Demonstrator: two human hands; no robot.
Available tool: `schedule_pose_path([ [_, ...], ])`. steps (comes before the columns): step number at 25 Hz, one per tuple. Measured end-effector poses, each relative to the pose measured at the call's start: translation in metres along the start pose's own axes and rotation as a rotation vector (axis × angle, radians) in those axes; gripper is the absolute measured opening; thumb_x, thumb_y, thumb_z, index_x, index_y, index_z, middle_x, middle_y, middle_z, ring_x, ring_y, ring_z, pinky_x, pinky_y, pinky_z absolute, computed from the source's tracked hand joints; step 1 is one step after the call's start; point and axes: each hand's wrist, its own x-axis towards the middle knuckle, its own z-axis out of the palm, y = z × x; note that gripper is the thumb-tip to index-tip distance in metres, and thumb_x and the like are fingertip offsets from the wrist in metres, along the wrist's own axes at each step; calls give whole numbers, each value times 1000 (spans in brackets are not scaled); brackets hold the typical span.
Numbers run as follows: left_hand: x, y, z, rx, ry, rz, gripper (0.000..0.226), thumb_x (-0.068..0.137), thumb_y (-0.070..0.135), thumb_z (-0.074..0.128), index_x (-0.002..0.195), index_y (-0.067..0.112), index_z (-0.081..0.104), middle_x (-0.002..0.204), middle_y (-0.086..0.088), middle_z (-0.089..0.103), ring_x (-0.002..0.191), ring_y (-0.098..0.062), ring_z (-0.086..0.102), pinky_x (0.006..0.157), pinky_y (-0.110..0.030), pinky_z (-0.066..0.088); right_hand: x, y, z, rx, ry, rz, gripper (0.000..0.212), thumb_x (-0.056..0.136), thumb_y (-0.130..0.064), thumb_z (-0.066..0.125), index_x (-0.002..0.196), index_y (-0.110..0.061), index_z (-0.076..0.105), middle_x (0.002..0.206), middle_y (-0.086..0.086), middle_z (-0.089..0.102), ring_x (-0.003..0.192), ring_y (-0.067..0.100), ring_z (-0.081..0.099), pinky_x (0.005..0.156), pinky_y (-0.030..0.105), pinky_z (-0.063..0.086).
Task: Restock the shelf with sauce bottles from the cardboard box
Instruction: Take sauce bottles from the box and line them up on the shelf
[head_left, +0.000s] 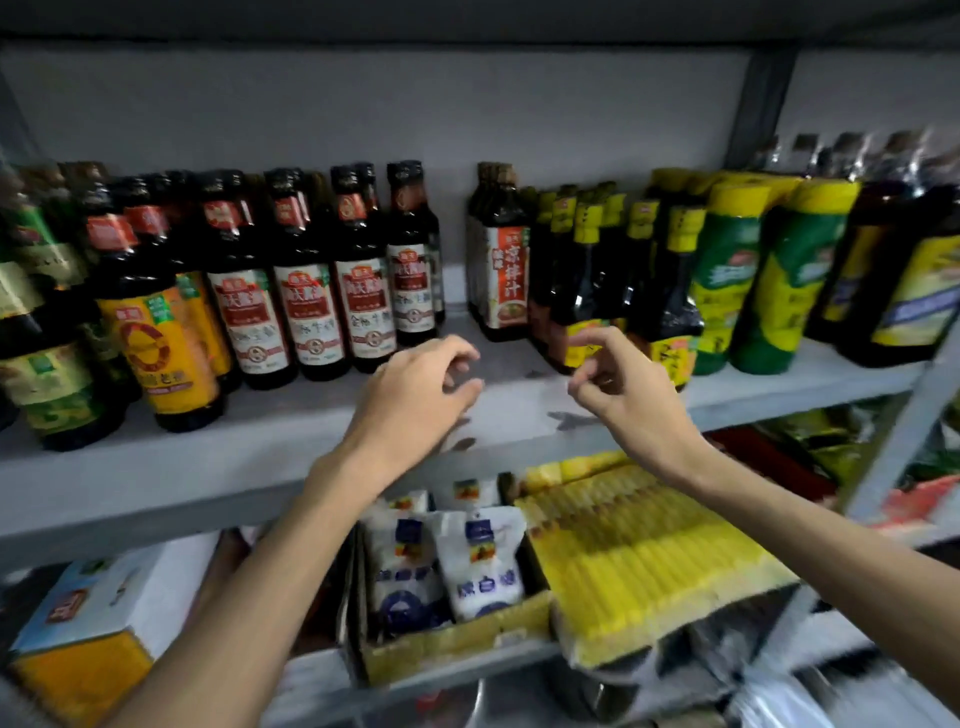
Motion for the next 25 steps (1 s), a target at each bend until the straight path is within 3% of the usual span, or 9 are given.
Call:
schedule_pose_path([
  [2,-11,46,36,-100,85,150,16,89,27,61,105,25,65,93,9,68,82,-13,64,73,-33,51,-35,27,-37,38,-5,27,35,83,-4,62,114,-21,58,69,-7,62,69,18,62,73,36,50],
  [5,-45,119,131,-134,-99,223,16,87,29,61,102,24,66,91,9,70,81,-16,65,71,-33,51,-111,102,-103,-22,-70,131,35,85,1,62,108,-26,61,62,-9,58,59,6,56,67,34,48],
  [9,-93,174,282,-171,-655,-26,17,88,34,65,103,28,67,96,5,71,89,-20,66,78,-35,52,-206,231,-172,-110,-286,439,26,94,-2,54,96,-26,63,59,-8,56,55,15,56,60,29,46],
  [13,-147,178,414,-309,-1012,-328,13,87,24,69,98,21,63,88,0,68,78,-21,68,74,-36,55,-304,359,-196,-108,-341,870,55,91,11,39,71,-35,63,50,-4,54,46,13,54,52,25,47],
  [15,-176,164,478,-295,-1112,-435,15,88,22,69,100,20,59,91,-2,67,77,-20,68,70,-33,53,-348,422,-188,-102,-375,1067,51,88,11,41,72,-31,65,52,-2,57,46,14,56,50,21,47],
  [19,-264,105,616,-129,-1274,-569,35,85,24,69,116,14,56,103,-9,68,97,-29,66,85,-39,51,-424,531,-132,-189,-489,1265,28,85,2,49,103,-7,68,83,17,73,81,35,69,72,36,55],
  [23,-374,3,774,-28,-1360,-762,67,84,32,68,139,10,39,135,-18,55,123,-37,54,104,-45,43,-501,680,-27,-353,-715,1233,26,96,-16,50,119,-8,59,109,16,63,93,35,61,64,30,49],
  [25,-425,-44,839,33,-1350,-860,84,85,43,63,148,1,29,148,-21,41,136,-39,40,114,-44,30,-538,752,28,-430,-742,1149,24,93,-21,52,115,-14,58,112,16,63,94,37,63,71,37,55],
])
